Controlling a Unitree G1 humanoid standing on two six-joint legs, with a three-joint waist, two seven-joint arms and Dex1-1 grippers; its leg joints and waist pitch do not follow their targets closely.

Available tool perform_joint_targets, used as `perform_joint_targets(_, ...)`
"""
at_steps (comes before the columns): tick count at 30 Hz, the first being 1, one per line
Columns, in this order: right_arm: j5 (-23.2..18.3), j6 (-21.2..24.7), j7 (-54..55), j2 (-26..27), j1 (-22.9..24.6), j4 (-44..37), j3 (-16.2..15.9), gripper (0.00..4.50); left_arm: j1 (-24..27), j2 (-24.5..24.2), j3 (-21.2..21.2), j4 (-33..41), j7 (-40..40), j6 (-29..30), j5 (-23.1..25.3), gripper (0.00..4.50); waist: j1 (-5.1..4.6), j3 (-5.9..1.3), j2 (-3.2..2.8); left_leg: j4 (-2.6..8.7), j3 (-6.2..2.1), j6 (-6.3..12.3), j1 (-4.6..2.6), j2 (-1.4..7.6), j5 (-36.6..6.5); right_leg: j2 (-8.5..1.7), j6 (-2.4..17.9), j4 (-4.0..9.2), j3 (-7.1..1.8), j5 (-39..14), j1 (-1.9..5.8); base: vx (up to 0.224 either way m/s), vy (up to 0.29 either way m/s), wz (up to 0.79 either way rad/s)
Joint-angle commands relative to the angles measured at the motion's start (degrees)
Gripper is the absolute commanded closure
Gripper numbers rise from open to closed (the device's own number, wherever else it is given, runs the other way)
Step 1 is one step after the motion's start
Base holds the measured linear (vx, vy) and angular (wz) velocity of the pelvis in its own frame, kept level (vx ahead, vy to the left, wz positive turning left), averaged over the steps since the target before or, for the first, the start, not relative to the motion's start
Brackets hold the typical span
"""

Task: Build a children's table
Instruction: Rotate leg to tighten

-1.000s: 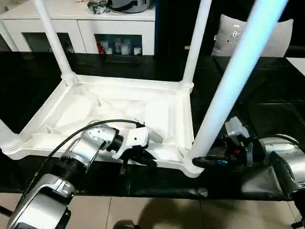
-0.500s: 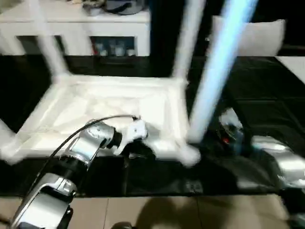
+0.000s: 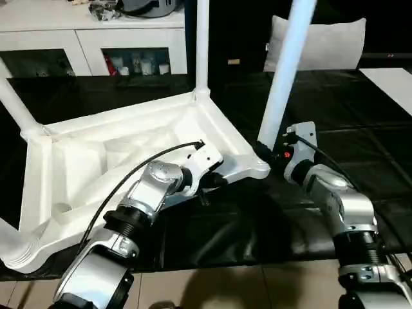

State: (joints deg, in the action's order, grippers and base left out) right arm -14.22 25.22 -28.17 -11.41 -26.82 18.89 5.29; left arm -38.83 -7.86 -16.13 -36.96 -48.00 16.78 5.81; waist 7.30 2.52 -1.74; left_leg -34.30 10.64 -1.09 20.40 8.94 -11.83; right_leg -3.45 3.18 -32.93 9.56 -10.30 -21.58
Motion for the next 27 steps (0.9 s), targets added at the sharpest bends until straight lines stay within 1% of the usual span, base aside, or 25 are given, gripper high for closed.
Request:
perform_joint_targets(1, -2.75, 2.19, -4.65, 0.82, 1.09, -1.41, -2.65, 1.55, -0.45, 1.6, -0.59, 2.92, 0.17, -1.38, -1.24, 4.5, 0.19, -3.68, 0.8, 3.84, -2.71, 3.52, -0.49, 5.84, -5.68, -8.32, 2.77, 4.74, -5.26, -16.11, 3.07, 0.0, 0.0, 0.0)
perform_joint_targets(2, -2.79, 2.34, -6.13, -0.27, 1.33, -1.66, -2.87, 1.43, -0.27, 1.0, -0.71, 2.95, -0.82, -2.53, -1.42, 4.5, 0.32, -3.69, 0.7, 3.83, -2.69, 3.53, -0.54, 5.83, -5.79, -8.36, 2.59, 4.81, -5.27, -16.5, 3.08, 0.0, 0.0, 0.0)
perform_joint_targets(3, -2.63, 1.82, -7.8, -1.72, 1.61, -1.76, -3.29, 1.43, 0.06, 0.16, -0.98, 3.13, -2.18, -4.08, -1.53, 4.5, 0.44, -3.76, 0.64, 3.76, -2.68, 3.71, -0.46, 5.78, -5.63, -8.28, 2.36, 4.77, -5.27, -16.2, 3.13, 0.0, 0.0, 0.0)
perform_joint_targets(4, -2.74, 1.61, -9.44, -2.9, 1.84, -1.93, -3.54, 1.34, 0.41, -0.63, -1.36, 3.36, -3.52, -5.74, -1.55, 4.5, 0.57, -3.78, 0.69, 3.76, -2.68, 3.87, -0.43, 5.76, -5.49, -8.3, 2.19, 4.79, -5.27, -16.0, 3.11, 0.0, 0.0, 0.0)
perform_joint_targets(5, -2.87, 1.31, -11.81, -4.44, 2.15, -2.31, -3.73, 1.21, 0.9, -1.57, -1.71, 3.75, -5.38, -6.88, -1.67, 4.5, 0.73, -3.88, 0.77, 3.67, -2.64, 4.22, -0.26, 5.69, -4.8, -8.21, 1.77, 4.52, -5.31, -14.81, 3.29, 0.0, 0.0, 0.0)
perform_joint_targets(6, -3.03, 1.16, -13.35, -5.36, 2.34, -2.59, -3.78, 1.03, 1.22, -2.14, -1.93, 4.01, -6.53, -7.46, -1.75, 4.5, 0.88, -3.93, 0.8, 3.61, -2.64, 4.7, -0.23, 5.73, -4.19, -8.13, 1.73, 4.33, -5.34, -13.63, 3.23, 0.0, 0.0, 0.0)
perform_joint_targets(7, -3.04, 1.04, -14.07, -5.84, 2.43, -2.67, -3.86, 1.03, 1.3, -2.35, -1.94, 4.03, -6.88, -7.83, -1.79, 4.5, 0.85, -3.91, 0.83, 3.59, -2.59, 4.95, -0.12, 5.66, -3.97, -8.03, 1.78, 4.23, -5.32, -13.2, 3.19, 0.0, 0.0, 0.0)
perform_joint_targets(8, -3.03, 0.47, -17.14, -7.93, 2.79, -3.0, -4.22, 0.96, 1.59, -3.21, -1.94, 4.06, -8.27, -9.41, -1.95, 4.5, 1.01, -3.96, 0.8, 3.49, -2.55, 5.16, -0.07, 5.56, -3.74, -8.08, 1.91, 4.2, -5.19, -13.04, 3.22, 0.0, 0.0, 0.0)
perform_joint_targets(10, -2.64, -1.22, -21.32, -10.93, 3.43, -3.69, -5.04, 0.68, 1.87, -4.53, -1.96, 4.33, -11.25, -9.43, -2.72, 4.5, 1.3, -3.92, 0.82, 3.39, -2.42, 5.32, -0.15, 5.51, -3.99, -8.01, 1.49, 4.34, -5.11, -13.98, 3.16, 0.0, 0.0, 0.0)
perform_joint_targets(11, -2.86, -1.82, -23.98, -12.46, 3.87, -4.33, -5.43, 0.68, 2.02, -5.42, -2.35, 4.32, -12.86, -10.47, -2.72, 4.5, 1.35, -3.8, 0.77, 3.45, -2.38, 5.42, -0.18, 5.58, -4.34, -7.86, 1.4, 4.47, -5.08, -14.89, 3.04, 0.0, 0.0, 0.0)
perform_joint_targets(12, -3.31, -3.11, -29.1, -15.24, 4.75, -5.54, -6.42, 0.68, 2.26, -6.96, -2.93, 4.22, -15.96, -11.24, -2.98, 4.5, 1.57, -3.79, 0.71, 3.44, -2.4, 5.62, -0.31, 5.72, -5.0, -7.84, 0.75, 4.65, -5.07, -15.89, 3.02, 0.0, 0.0, 0.0)
perform_joint_targets(13, -3.37, -3.24, -29.63, -15.52, 4.84, -5.66, -6.52, 0.68, 2.28, -7.12, -2.99, 4.19, -16.28, -11.34, -3.0, 4.5, 1.68, -3.8, 0.7, 3.4, -2.37, 5.71, -0.31, 5.67, -5.19, -7.8, 0.7, 4.63, -5.01, -16.04, 2.96, 0.0, 0.0, 0.0)
perform_joint_targets(14, -3.77, -3.64, -32.14, -16.73, 5.23, -6.14, -6.94, 0.68, 2.36, -7.93, -3.42, 4.1, -17.9, -12.34, -3.03, 4.5, 1.68, -3.81, 0.72, 3.47, -2.41, 5.62, -0.34, 5.85, -5.24, -7.78, 0.85, 4.55, -5.06, -15.96, 2.94, 0.0, 0.0, 0.0)
perform_joint_targets(16, -4.24, -4.42, -36.1, -18.52, 5.75, -6.5, -7.69, 0.68, 2.46, -9.15, -4.01, 3.87, -20.47, -14.23, -3.29, 4.5, 1.94, -3.82, 0.66, 3.44, -2.47, 5.69, -0.34, 5.87, -5.61, -7.86, 1.17, 4.66, -4.96, -16.31, 2.87, 0.0, 0.0, 0.0)
perform_joint_targets(18, -4.06, -5.77, -40.45, -20.55, 6.31, -6.36, -8.66, 0.68, 2.52, -10.47, -4.4, 3.86, -23.78, -15.73, -3.7, 4.5, 2.55, -3.83, 0.63, 3.37, -2.39, 5.56, -0.4, 5.85, -5.68, -7.84, 1.11, 4.67, -4.97, -16.91, 2.79, 0.0, 0.0, 0.0)
perform_joint_targets(19, -4.04, -5.95, -41.16, -20.93, 6.33, -6.24, -8.94, 0.68, 2.52, -10.7, -4.47, 3.87, -24.5, -16.11, -3.78, 4.5, 2.67, -3.86, 0.62, 3.38, -2.41, 5.54, -0.41, 5.92, -5.65, -7.84, 1.22, 4.61, -4.97, -16.78, 2.8, 0.0, 0.0, 0.0)
perform_joint_targets(20, -4.04, -6.14, -41.97, -21.35, 6.36, -6.1, -9.23, 0.83, 2.53, -10.95, -4.54, 3.89, -25.28, -16.54, -3.86, 4.5, 2.78, -3.86, 0.67, 3.39, -2.41, 5.53, -0.5, 6.01, -5.68, -7.81, 1.37, 4.59, -4.98, -16.68, 2.71, 0.0, 0.0, 0.0)
perform_joint_targets(21, -4.34, -7.08, -44.7, -22.31, 6.46, -5.71, -9.93, 0.94, 2.62, -11.79, -5.07, 4.06, -27.64, -17.92, -3.98, 4.5, 3.02, -3.88, 0.68, 3.38, -2.48, 5.53, -0.41, 6.09, -5.68, -7.93, 1.7, 4.44, -5.0, -16.23, 2.75, 0.0, 0.0, 0.0)
perform_joint_targets(22, -4.39, -7.41, -45.25, -22.47, 6.48, -5.64, -10.06, 0.94, 2.64, -12.0, -5.23, 4.12, -28.17, -18.24, -3.98, 4.5, 3.12, -3.93, 0.67, 3.33, -2.48, 5.56, -0.39, 6.05, -5.57, -7.94, 1.81, 4.38, -5.01, -16.05, 2.75, 0.0, 0.0, 0.0)
perform_joint_targets(26, -4.81, -6.62, -47.62, -23.08, 6.57, -6.14, -11.09, 1.35, 2.79, -13.37, -6.72, 4.5, -31.21, -19.62, -3.67, 4.5, 3.69, -3.96, 0.58, 3.33, -2.5, 5.55, -0.53, 6.3, -5.33, -7.98, 2.59, 4.2, -5.1, -15.37, 2.6, 0.0, 0.0, 0.0)
perform_joint_targets(27, -5.57, -6.19, -49.77, -23.3, 6.91, -6.9, -11.85, 1.4, 2.86, -13.78, -7.33, 4.63, -32.78, -20.38, -3.66, 4.5, 3.99, -3.97, 0.73, 3.33, -2.45, 5.34, -0.58, 6.31, -5.36, -8.05, 2.88, 4.16, -5.13, -15.49, 2.59, 0.0, 0.0, 0.0)
